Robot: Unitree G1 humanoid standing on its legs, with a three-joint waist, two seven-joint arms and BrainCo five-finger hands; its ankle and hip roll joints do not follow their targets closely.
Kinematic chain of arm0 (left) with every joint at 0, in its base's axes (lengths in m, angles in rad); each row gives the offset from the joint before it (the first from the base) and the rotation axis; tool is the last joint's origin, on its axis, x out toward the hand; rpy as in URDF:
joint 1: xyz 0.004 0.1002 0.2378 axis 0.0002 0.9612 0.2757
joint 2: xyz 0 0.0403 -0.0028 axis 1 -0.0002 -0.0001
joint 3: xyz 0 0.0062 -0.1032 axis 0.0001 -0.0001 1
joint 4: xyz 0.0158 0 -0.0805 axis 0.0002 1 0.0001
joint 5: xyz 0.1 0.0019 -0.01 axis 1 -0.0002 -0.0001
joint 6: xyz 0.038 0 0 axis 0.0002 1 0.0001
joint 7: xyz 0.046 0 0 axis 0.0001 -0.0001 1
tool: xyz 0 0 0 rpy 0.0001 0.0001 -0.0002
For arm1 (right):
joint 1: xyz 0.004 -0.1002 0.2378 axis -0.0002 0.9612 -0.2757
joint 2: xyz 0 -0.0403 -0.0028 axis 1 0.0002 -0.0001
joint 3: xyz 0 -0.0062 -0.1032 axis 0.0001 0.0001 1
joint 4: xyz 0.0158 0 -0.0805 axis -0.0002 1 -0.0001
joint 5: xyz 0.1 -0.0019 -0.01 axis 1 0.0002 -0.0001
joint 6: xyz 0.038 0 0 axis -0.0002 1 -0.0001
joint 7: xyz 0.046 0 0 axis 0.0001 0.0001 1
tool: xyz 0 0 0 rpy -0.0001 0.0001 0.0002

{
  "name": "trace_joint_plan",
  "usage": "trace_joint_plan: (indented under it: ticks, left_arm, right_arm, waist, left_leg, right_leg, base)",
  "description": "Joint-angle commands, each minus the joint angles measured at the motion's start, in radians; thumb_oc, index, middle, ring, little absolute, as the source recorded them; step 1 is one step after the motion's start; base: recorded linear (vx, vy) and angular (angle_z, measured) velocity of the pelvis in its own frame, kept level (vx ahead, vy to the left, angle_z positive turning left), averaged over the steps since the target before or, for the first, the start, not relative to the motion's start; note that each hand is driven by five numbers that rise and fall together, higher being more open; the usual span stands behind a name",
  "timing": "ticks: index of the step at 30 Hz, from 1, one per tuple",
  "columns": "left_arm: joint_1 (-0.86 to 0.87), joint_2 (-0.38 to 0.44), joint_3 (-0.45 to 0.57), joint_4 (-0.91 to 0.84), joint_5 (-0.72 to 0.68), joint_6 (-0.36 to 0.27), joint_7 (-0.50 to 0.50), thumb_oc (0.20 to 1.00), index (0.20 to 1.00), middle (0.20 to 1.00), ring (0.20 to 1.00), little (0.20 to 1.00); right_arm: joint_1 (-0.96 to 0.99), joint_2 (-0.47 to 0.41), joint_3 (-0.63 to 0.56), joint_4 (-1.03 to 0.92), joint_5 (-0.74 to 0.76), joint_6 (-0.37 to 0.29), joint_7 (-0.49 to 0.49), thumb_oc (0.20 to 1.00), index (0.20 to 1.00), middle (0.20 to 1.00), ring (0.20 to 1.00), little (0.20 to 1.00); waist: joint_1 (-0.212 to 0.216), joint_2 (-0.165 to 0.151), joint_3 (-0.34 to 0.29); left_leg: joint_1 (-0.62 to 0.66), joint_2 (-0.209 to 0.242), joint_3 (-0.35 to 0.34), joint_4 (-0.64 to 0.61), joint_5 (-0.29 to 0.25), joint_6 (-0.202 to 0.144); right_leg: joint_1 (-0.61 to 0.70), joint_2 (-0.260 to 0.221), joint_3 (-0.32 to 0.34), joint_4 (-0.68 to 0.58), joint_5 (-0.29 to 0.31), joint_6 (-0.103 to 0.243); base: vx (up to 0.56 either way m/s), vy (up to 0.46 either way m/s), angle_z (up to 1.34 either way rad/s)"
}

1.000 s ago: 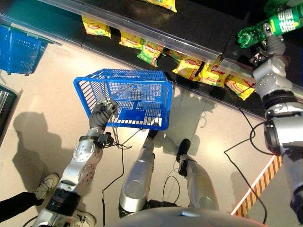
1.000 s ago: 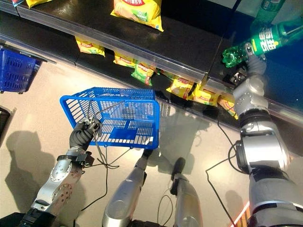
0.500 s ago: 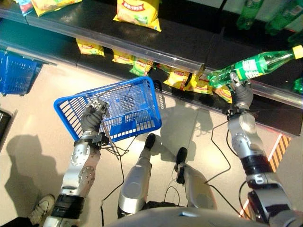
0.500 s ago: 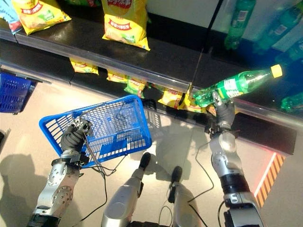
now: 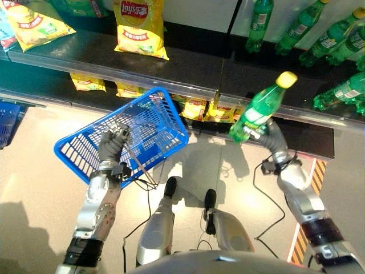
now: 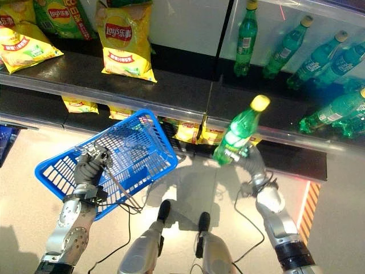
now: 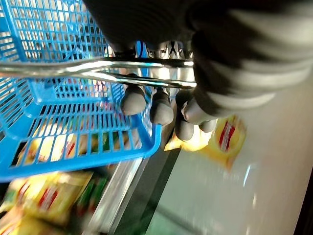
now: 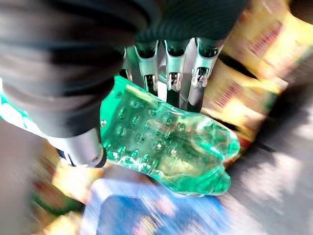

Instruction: Pick up the snacks into the basket

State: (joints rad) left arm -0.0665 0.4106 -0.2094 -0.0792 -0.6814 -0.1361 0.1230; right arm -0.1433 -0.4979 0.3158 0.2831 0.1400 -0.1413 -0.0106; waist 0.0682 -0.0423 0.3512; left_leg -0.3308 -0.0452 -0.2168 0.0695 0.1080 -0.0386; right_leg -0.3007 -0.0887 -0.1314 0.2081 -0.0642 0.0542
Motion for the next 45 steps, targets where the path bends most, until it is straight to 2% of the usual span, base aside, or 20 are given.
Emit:
trace_joint_plan:
  ticks: [1,2,4,6,7,10,11,15,18,21,23,30,33,36,37,38,45]
  left_arm:
    - [-0.138,0.019,-0.057,-0.086,0.021,-0.080,-0.060,0.200,0.200,0.200,0.200,0.200]
    - [-0.139,0.019,-0.056,-0.085,0.021,-0.080,-0.060,0.200,0.200,0.200,0.200,0.200]
    - [-0.224,-0.007,-0.174,-0.082,-0.003,-0.081,-0.061,0.200,0.200,0.200,0.200,0.200]
    - [-0.246,-0.016,-0.201,-0.078,-0.012,-0.079,-0.063,0.200,0.200,0.200,0.200,0.200]
    - [-0.294,-0.035,-0.265,-0.074,-0.027,-0.079,-0.060,0.200,0.200,0.200,0.200,0.200]
    - [-0.327,-0.049,-0.306,-0.081,-0.036,-0.077,-0.059,0.200,0.200,0.200,0.200,0.200]
    - [-0.356,-0.066,-0.354,-0.089,-0.051,-0.074,-0.055,0.200,0.200,0.200,0.200,0.200]
    - [-0.398,-0.085,-0.414,-0.103,-0.072,-0.068,-0.048,0.200,0.200,0.200,0.200,0.200]
    - [-0.414,-0.091,-0.439,-0.114,-0.090,-0.066,-0.040,0.200,0.200,0.200,0.200,0.200]
    - [-0.438,-0.097,-0.472,-0.126,-0.105,-0.061,-0.034,0.200,0.200,0.200,0.200,0.200]
    - [-0.451,-0.096,-0.507,-0.142,-0.127,-0.058,-0.033,0.200,0.200,0.200,0.200,0.200]
    - [-0.473,-0.094,-0.555,-0.166,-0.150,-0.041,-0.043,0.200,0.200,0.200,0.200,0.200]
    - [-0.501,-0.092,-0.573,-0.192,-0.162,-0.034,-0.053,0.200,0.200,0.200,0.200,0.200]
    - [-0.511,-0.096,-0.572,-0.212,-0.165,-0.032,-0.054,0.200,0.200,0.200,0.200,0.200]
    - [-0.520,-0.097,-0.572,-0.220,-0.164,-0.029,-0.052,0.200,0.200,0.200,0.200,0.200]
    - [-0.521,-0.099,-0.569,-0.226,-0.165,-0.029,-0.051,0.200,0.200,0.200,0.200,0.200]
    - [-0.548,-0.129,-0.549,-0.244,-0.173,-0.037,-0.037,0.200,0.200,0.200,0.200,0.200]
  right_arm:
    - [-0.132,-0.005,0.148,-0.032,-0.098,-0.058,0.029,0.200,0.200,0.200,0.200,0.200]
    - [-0.135,-0.005,0.149,-0.029,-0.098,-0.060,0.028,0.200,0.200,0.200,0.200,0.200]
    - [-0.253,0.049,0.286,0.079,-0.154,-0.051,0.020,0.200,0.200,0.200,0.200,0.200]
    - [-0.288,0.069,0.314,0.106,-0.169,-0.050,0.009,0.200,0.200,0.200,0.200,0.200]
    - [-0.370,0.119,0.374,0.201,-0.225,-0.039,-0.018,0.200,0.200,0.200,0.200,0.200]
    - [-0.417,0.162,0.400,0.274,-0.249,-0.031,-0.044,0.200,0.200,0.200,0.200,0.200]
    - [-0.468,0.203,0.417,0.339,-0.266,-0.018,-0.076,0.200,0.200,0.200,0.200,0.200]
    - [-0.549,0.270,0.399,0.437,-0.221,0.003,-0.131,0.200,0.200,0.200,0.200,0.200]
    - [-0.612,0.286,0.377,0.477,-0.185,0.010,-0.164,0.200,0.200,0.200,0.200,0.200]
    - [-0.724,0.290,0.333,0.562,-0.128,0.022,-0.217,0.200,0.200,0.200,0.200,0.200]
    - [-0.865,0.300,0.283,0.672,-0.061,0.029,-0.270,0.200,0.200,0.200,0.200,0.200]
    - [-1.067,0.300,0.238,0.882,0.047,0.050,-0.297,0.200,0.200,0.200,0.200,0.200]
    - [-1.120,0.275,0.262,0.983,0.019,0.080,-0.290,0.200,0.200,0.200,0.200,0.200]
    - [-1.120,0.272,0.259,1.020,0.006,0.098,-0.293,0.200,0.200,0.200,0.200,0.200]
    - [-1.115,0.268,0.261,1.047,-0.018,0.116,-0.300,0.655,0.655,0.655,0.655,0.655]
    - [-1.113,0.270,0.275,1.056,-0.036,0.121,-0.291,1.000,1.000,1.000,1.000,1.000]
    - [-1.054,0.303,0.286,1.107,-0.126,0.166,-0.274,1.000,1.000,1.000,1.000,1.000]
  waist:
    - [-0.006,-0.022,0.023]
    - [-0.008,-0.022,0.020]
    - [0.014,-0.017,0.059]
    - [0.018,-0.014,0.063]
    - [0.035,-0.005,0.084]
    - [0.047,0.002,0.096]
    - [0.063,0.010,0.112]
    - [0.088,0.027,0.143]
    - [0.103,0.040,0.157]
    - [0.122,0.056,0.169]
    - [0.148,0.070,0.169]
    - [0.188,0.101,0.169]
    - [0.205,0.120,0.169]
    - [0.208,0.126,0.169]
    - [0.209,0.129,0.169]
    - [0.209,0.133,0.169]
    - [0.198,0.147,0.169]
  left_leg:
    - [-0.025,-0.068,-0.011,0.150,-0.154,0.039]
    - [-0.031,-0.069,-0.012,0.148,-0.148,0.039]
    - [-0.078,-0.077,-0.026,0.183,-0.154,0.036]
    - [-0.090,-0.078,-0.034,0.181,-0.146,0.035]
    - [-0.104,-0.080,-0.041,0.189,-0.148,0.033]
    - [-0.113,-0.081,-0.050,0.181,-0.137,0.031]
    - [-0.122,-0.086,-0.064,0.184,-0.134,0.030]
    - [-0.132,-0.097,-0.089,0.190,-0.135,0.029]
    - [-0.141,-0.104,-0.100,0.192,-0.132,0.029]
    - [-0.150,-0.111,-0.117,0.192,-0.129,0.029]
    - [-0.173,-0.119,-0.133,0.198,-0.127,0.030]
    - [-0.194,-0.130,-0.160,0.188,-0.121,0.030]
    - [-0.204,-0.135,-0.176,0.179,-0.112,0.028]
    - [-0.208,-0.136,-0.183,0.175,-0.108,0.027]
    - [-0.210,-0.137,-0.185,0.174,-0.105,0.026]
    - [-0.213,-0.138,-0.187,0.173,-0.103,0.024]
    - [-0.206,-0.140,-0.192,0.170,-0.100,0.023]
  right_leg:
    - [-0.027,-0.019,0.010,0.031,-0.019,0.043]
    - [-0.032,-0.020,0.009,0.029,-0.014,0.044]
    - [-0.060,-0.024,-0.002,0.048,-0.022,0.041]
    - [-0.071,-0.027,-0.005,0.048,-0.017,0.041]
    - [-0.086,-0.028,-0.012,0.064,-0.021,0.040]
    - [-0.095,-0.029,-0.017,0.063,-0.018,0.040]
    - [-0.098,-0.034,-0.026,0.069,-0.022,0.040]
    - [-0.105,-0.039,-0.042,0.090,-0.033,0.039]
    - [-0.111,-0.042,-0.052,0.099,-0.035,0.038]
    - [-0.121,-0.046,-0.065,0.110,-0.041,0.035]
    - [-0.139,-0.050,-0.083,0.120,-0.045,0.033]
    - [-0.164,-0.057,-0.112,0.138,-0.054,0.031]
    - [-0.174,-0.064,-0.130,0.143,-0.058,0.031]
    - [-0.177,-0.066,-0.138,0.148,-0.061,0.030]
    - [-0.178,-0.068,-0.141,0.150,-0.062,0.030]
    - [-0.180,-0.069,-0.143,0.151,-0.062,0.030]
    - [-0.180,-0.078,-0.152,0.166,-0.066,0.030]
  base:
    - [-0.08,-0.016,0.07]
    - [-0.07,-0.044,0.05]
    - [-0.10,-0.038,0.03]
    - [-0.08,-0.019,0.06]
    - [-0.07,-0.019,0.14]
    - [-0.05,-0.017,0.15]
    - [-0.03,-0.021,0.16]
    - [-0.02,-0.030,0.21]
    - [-0.01,-0.028,0.26]
    - [0.01,-0.026,0.20]
    - [0.02,-0.040,0.16]
    - [0.02,-0.023,0.21]
    - [0.02,-0.024,0.18]
    - [0.01,-0.026,0.18]
    - [0.01,-0.014,0.12]
    - [0.01,-0.023,0.12]
    - [0.00,-0.003,0.05]
